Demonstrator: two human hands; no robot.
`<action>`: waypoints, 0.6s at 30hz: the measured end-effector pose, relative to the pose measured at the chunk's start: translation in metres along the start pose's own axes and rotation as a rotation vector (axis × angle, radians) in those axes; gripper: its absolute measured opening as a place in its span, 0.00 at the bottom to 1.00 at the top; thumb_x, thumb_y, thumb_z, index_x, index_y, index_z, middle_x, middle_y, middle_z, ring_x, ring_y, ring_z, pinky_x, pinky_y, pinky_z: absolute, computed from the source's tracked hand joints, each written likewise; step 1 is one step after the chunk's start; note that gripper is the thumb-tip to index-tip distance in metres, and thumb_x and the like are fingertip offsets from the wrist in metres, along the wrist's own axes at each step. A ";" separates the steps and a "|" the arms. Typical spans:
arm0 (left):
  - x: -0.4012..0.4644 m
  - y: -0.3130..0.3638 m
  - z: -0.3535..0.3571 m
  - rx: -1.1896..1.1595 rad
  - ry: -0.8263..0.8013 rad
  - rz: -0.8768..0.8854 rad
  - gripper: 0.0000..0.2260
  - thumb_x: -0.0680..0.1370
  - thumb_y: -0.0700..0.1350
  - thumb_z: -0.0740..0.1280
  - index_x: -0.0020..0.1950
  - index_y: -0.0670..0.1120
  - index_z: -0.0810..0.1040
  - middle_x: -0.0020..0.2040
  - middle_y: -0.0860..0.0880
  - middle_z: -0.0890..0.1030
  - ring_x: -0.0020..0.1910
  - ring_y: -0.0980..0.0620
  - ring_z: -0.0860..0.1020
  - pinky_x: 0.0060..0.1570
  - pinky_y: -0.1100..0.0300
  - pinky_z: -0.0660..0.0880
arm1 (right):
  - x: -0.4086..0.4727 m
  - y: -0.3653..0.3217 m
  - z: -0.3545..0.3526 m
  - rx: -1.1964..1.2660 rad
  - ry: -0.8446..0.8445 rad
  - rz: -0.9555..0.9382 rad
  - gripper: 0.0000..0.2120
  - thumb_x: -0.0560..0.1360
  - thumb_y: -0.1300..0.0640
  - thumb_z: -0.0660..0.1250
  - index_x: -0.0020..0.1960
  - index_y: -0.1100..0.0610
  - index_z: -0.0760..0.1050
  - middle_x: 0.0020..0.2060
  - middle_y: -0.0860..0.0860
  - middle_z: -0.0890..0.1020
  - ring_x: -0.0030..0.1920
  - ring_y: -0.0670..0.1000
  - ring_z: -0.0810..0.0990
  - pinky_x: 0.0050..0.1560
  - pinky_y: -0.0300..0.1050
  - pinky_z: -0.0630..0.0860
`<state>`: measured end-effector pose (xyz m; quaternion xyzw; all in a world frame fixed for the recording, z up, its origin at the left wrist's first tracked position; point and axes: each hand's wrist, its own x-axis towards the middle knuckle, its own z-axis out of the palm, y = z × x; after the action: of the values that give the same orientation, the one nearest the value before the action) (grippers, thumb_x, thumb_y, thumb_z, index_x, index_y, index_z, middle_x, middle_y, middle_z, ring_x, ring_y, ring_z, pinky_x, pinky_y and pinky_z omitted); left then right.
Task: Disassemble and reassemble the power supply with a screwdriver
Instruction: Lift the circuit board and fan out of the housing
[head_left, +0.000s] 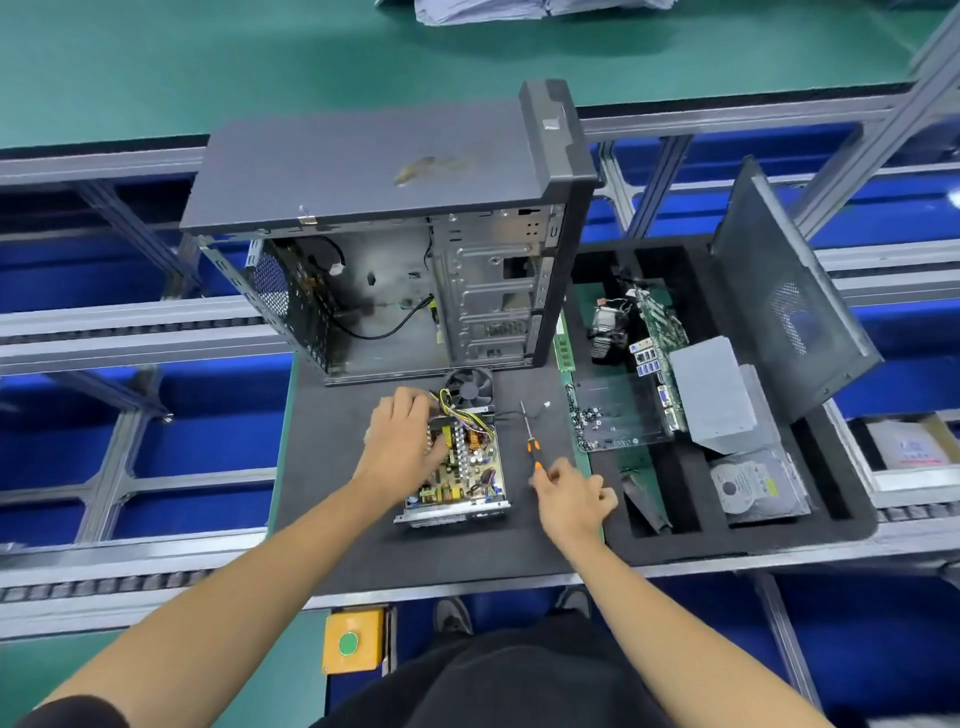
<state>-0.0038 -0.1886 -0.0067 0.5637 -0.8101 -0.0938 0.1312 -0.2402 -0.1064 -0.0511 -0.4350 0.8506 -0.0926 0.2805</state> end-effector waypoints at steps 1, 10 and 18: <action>-0.002 0.008 0.002 0.020 0.057 -0.014 0.14 0.76 0.51 0.68 0.58 0.48 0.73 0.56 0.50 0.70 0.53 0.47 0.67 0.55 0.53 0.68 | 0.002 0.000 0.001 -0.051 -0.003 -0.049 0.14 0.79 0.41 0.58 0.42 0.48 0.72 0.39 0.46 0.77 0.52 0.53 0.67 0.56 0.53 0.57; 0.078 0.085 -0.001 0.357 -0.277 0.207 0.16 0.79 0.58 0.65 0.61 0.50 0.75 0.59 0.48 0.76 0.61 0.44 0.71 0.60 0.50 0.69 | 0.014 0.021 -0.005 -0.060 -0.117 -0.333 0.08 0.75 0.44 0.63 0.48 0.47 0.66 0.42 0.44 0.76 0.51 0.52 0.68 0.51 0.50 0.59; 0.119 0.118 0.016 0.517 -0.575 0.134 0.10 0.79 0.43 0.69 0.59 0.52 0.80 0.57 0.52 0.84 0.62 0.47 0.78 0.67 0.53 0.65 | 0.021 0.022 -0.016 0.034 -0.202 -0.385 0.10 0.75 0.47 0.65 0.50 0.47 0.65 0.48 0.45 0.75 0.53 0.52 0.67 0.52 0.50 0.63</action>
<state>-0.1533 -0.2594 0.0266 0.4749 -0.8456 -0.0322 -0.2415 -0.2738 -0.1111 -0.0549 -0.5916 0.7178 -0.1144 0.3489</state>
